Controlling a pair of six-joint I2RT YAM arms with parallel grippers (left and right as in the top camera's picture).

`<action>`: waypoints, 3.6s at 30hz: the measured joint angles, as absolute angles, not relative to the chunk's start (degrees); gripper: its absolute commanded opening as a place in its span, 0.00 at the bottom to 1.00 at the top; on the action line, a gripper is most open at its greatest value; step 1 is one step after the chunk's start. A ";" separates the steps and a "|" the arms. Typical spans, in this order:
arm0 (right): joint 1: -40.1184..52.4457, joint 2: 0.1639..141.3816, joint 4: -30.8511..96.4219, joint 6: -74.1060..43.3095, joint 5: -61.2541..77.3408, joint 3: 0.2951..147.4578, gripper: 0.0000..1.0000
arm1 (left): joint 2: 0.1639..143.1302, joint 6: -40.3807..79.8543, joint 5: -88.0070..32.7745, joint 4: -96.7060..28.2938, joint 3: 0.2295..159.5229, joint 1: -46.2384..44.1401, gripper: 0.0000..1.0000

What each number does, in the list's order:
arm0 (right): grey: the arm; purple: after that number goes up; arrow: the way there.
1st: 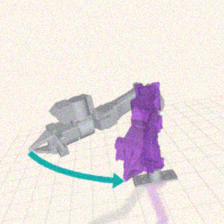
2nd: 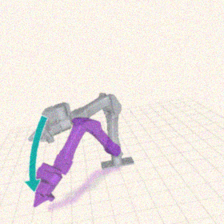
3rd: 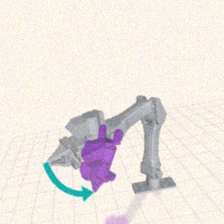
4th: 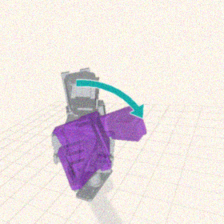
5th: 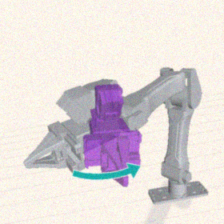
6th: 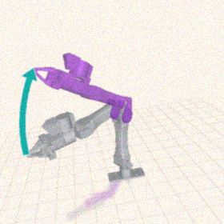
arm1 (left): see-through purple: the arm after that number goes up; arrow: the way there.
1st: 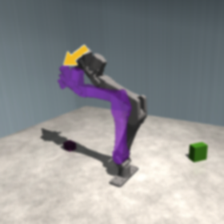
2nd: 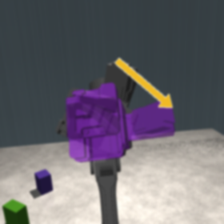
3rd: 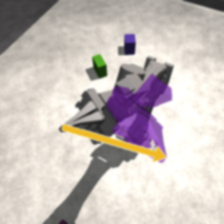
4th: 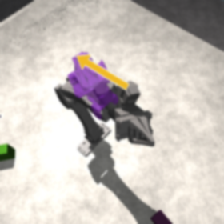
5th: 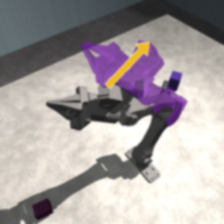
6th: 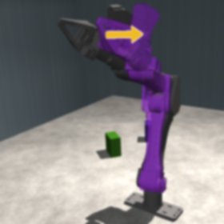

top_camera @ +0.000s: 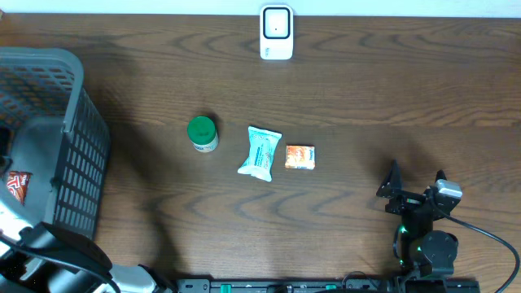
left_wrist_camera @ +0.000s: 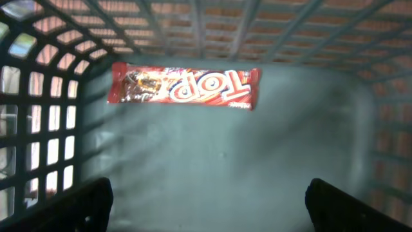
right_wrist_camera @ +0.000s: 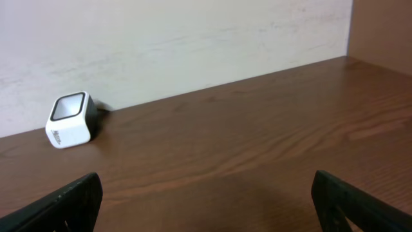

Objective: Scan the item barcode
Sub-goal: 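Reach into the basket and grasp the red TOP chocolate bar, then carry the red bar right and release it on the table near the right gripper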

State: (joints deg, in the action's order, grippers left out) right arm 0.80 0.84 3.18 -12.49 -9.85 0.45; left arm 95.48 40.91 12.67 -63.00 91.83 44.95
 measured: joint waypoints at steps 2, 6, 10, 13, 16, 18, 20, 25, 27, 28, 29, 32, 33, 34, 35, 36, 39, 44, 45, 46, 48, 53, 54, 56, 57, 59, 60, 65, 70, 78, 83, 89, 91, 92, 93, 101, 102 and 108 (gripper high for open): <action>0.80 0.84 3.16 -12.49 -9.85 0.45 0.99 | 95.26 40.95 13.45 -58.39 87.88 44.95 0.96; 0.80 0.86 3.16 -12.47 -9.85 0.45 0.99 | 95.26 41.19 14.79 -52.93 83.05 44.95 0.96; 0.80 0.86 3.16 -12.47 -9.82 0.45 0.99 | 95.74 40.62 16.86 -49.32 82.37 44.95 0.96; 0.80 0.86 3.16 -12.49 -9.85 0.45 0.99 | 97.60 39.94 17.74 -47.42 82.39 44.95 0.96; 0.80 0.86 3.16 -12.49 -9.82 0.45 0.99 | 101.45 39.24 18.33 -45.89 82.39 44.95 0.96; 0.80 0.86 3.16 -12.49 -9.82 0.45 0.99 | 104.33 38.96 18.46 -45.19 82.39 44.95 0.96; 0.80 0.86 3.16 -12.49 -9.85 0.45 0.99 | 107.24 38.89 18.79 -44.27 82.39 44.95 0.96; 0.80 0.86 3.16 -12.47 -9.85 0.45 0.99 | 112.38 38.74 19.38 -42.24 82.39 44.95 0.96; 0.80 0.86 3.16 -12.49 -9.82 0.45 0.99 | 114.17 38.76 19.53 -41.60 82.39 44.93 0.96; 0.80 0.86 3.16 -12.49 -9.85 0.45 0.99 | 114.85 38.74 19.57 -41.47 82.39 44.88 0.96; 0.80 0.86 3.16 -12.49 -9.82 0.45 0.99 | 115.44 38.74 19.64 -41.32 82.37 44.84 0.96; 0.80 0.86 3.16 -12.49 -9.82 0.45 0.99 | 116.36 38.76 20.05 -40.38 82.39 44.82 0.96; 0.80 0.86 3.18 -12.49 -9.82 0.45 0.99 | 116.36 38.76 20.18 -40.34 82.39 44.82 0.96; 0.80 0.86 3.16 -12.49 -9.82 0.45 0.99 | 116.38 38.76 20.47 -40.25 82.39 44.82 0.96; 0.80 0.86 3.16 -12.49 -9.82 0.45 0.99 | 116.40 38.72 20.75 -40.25 82.39 44.82 0.96; 0.80 0.86 3.16 -12.47 -9.85 0.45 0.99 | 116.46 38.70 20.97 -40.23 82.39 44.82 0.96; 0.80 0.86 3.16 -12.49 -9.82 0.45 0.99 | 116.57 38.44 21.39 -40.10 82.39 44.86 0.96; 0.80 0.86 3.16 -12.49 -9.85 0.45 0.99 | 116.62 37.21 21.56 -40.12 82.41 45.39 0.78; 0.80 0.86 3.16 -12.49 -9.85 0.45 0.99 | 116.66 36.86 21.63 -40.23 82.41 45.58 0.65; 0.80 0.86 3.16 -12.49 -9.85 0.45 0.99 | 116.75 36.69 21.80 -40.42 82.41 45.87 0.50; 0.80 0.86 3.16 -12.49 -9.85 0.45 0.99 | 116.99 36.38 22.20 -41.15 82.43 46.52 0.20; 0.80 0.86 3.16 -12.49 -9.82 0.45 0.99 | 117.51 35.46 23.75 -43.81 82.43 48.66 0.07; 0.80 0.84 3.16 -12.49 -9.82 0.45 0.99 | 117.64 35.33 23.94 -44.25 82.43 49.06 0.07; 0.80 0.86 3.18 -12.49 -9.82 0.45 0.99 | 117.67 35.29 23.94 -45.69 82.59 49.60 0.07; 0.80 0.84 3.16 -12.49 -9.82 0.45 0.99 | 117.67 35.27 23.88 -46.59 82.83 49.76 0.07; 0.80 0.86 3.16 -12.49 -9.82 0.45 0.99 | 117.64 35.11 23.64 -48.51 83.55 49.91 0.07; 0.80 0.86 3.18 -12.49 -9.82 0.45 0.99 | 117.51 35.07 23.46 -49.54 83.96 49.91 0.07; 0.80 0.86 3.16 -12.49 -9.82 0.45 0.99 | 111.94 34.89 22.52 -52.25 85.38 50.06 0.07; 0.80 0.86 3.16 -12.49 -9.82 0.45 0.99 | 99.48 35.75 18.24 -52.27 86.39 50.30 0.07; 0.80 0.86 3.16 -12.47 -9.85 0.45 0.99 | 84.73 37.15 2.90 -50.70 87.07 50.48 0.07; 0.80 0.86 3.18 -12.49 -9.82 0.45 0.99 | 75.94 37.52 -13.04 -50.02 87.05 49.56 0.07; 0.80 0.86 3.16 -12.49 -9.85 0.45 0.99 | 64.53 37.50 -26.92 -44.80 87.09 36.23 0.07; 0.80 0.86 3.16 -12.49 -9.85 0.45 0.99 | 61.06 37.47 -28.45 -43.97 87.09 29.23 0.07; 0.80 0.86 3.16 -12.49 -9.82 0.45 0.99 | 59.51 37.45 -29.17 -43.72 87.09 25.50 0.07; 0.80 0.86 3.16 -12.49 -9.85 0.45 0.99 | 58.50 37.30 -29.65 -43.62 87.09 22.06 0.07; 0.80 0.86 3.16 -12.49 -9.85 0.45 0.99 | 59.53 35.79 -32.91 -40.75 86.67 -11.42 0.07; 0.80 0.86 3.16 -12.49 -9.82 0.45 0.99 | 60.77 35.70 -32.99 -40.23 86.65 -14.70 0.07; 0.80 0.89 3.16 -12.49 -9.82 0.45 0.99 | 73.54 34.98 -36.18 -32.47 86.28 -29.04 0.07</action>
State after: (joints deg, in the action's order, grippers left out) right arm 0.80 0.89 3.16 -12.49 -9.82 0.45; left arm 73.54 34.98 -36.18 -32.47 86.28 -29.04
